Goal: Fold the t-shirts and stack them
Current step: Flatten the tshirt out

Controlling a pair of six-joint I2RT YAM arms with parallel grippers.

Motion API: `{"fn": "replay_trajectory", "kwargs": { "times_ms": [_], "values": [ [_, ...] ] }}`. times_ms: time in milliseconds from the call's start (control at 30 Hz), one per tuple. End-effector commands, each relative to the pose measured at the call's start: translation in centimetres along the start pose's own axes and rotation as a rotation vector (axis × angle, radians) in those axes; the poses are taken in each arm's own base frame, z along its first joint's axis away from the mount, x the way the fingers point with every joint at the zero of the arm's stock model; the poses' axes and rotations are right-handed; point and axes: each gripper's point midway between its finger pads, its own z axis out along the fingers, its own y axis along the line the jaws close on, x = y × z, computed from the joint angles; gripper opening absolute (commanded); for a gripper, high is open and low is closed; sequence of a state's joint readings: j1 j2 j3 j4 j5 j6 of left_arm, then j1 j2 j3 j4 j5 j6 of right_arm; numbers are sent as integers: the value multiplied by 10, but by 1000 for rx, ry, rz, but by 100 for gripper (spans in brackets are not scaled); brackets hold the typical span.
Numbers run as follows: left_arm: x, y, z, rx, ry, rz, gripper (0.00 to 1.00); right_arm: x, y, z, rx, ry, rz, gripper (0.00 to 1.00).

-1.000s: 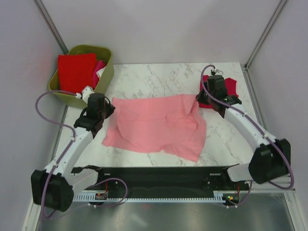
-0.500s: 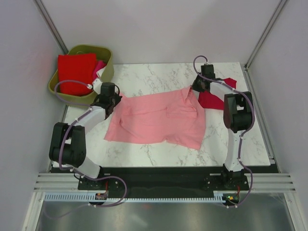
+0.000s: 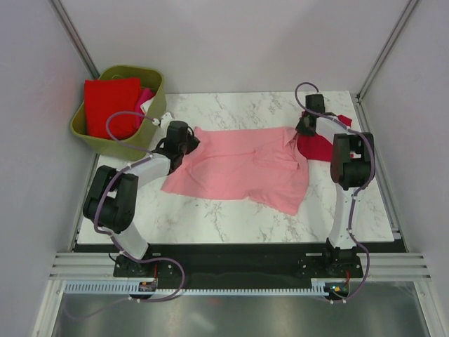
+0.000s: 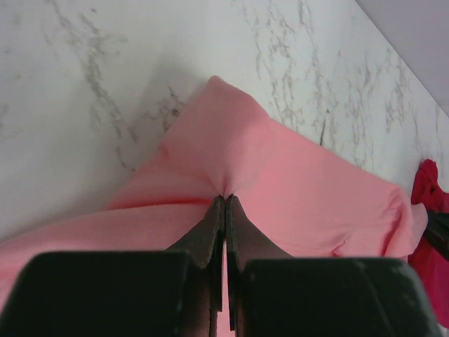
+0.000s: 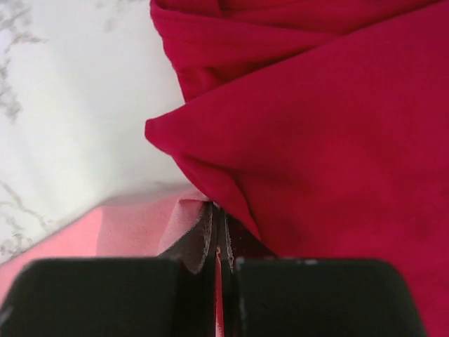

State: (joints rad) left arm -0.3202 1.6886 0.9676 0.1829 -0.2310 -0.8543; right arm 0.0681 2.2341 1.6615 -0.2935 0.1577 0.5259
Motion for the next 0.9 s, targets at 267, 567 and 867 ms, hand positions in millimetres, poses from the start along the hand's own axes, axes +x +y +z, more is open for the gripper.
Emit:
{"fn": "replay_trajectory", "kwargs": {
  "times_ms": [267, 567, 867],
  "values": [
    [8, -54, -14, 151, -19, 15, 2, -33, -84, -29, 210, -53, 6, 0],
    [-39, 4, -31, -13, -92, -51, 2, 6, -9, -28, -61, 56, -105, 0],
    [-69, 48, -99, -88, -236, -30, 2, 15, 14, -82, -146, 30, -143, 0]
  ]
}}
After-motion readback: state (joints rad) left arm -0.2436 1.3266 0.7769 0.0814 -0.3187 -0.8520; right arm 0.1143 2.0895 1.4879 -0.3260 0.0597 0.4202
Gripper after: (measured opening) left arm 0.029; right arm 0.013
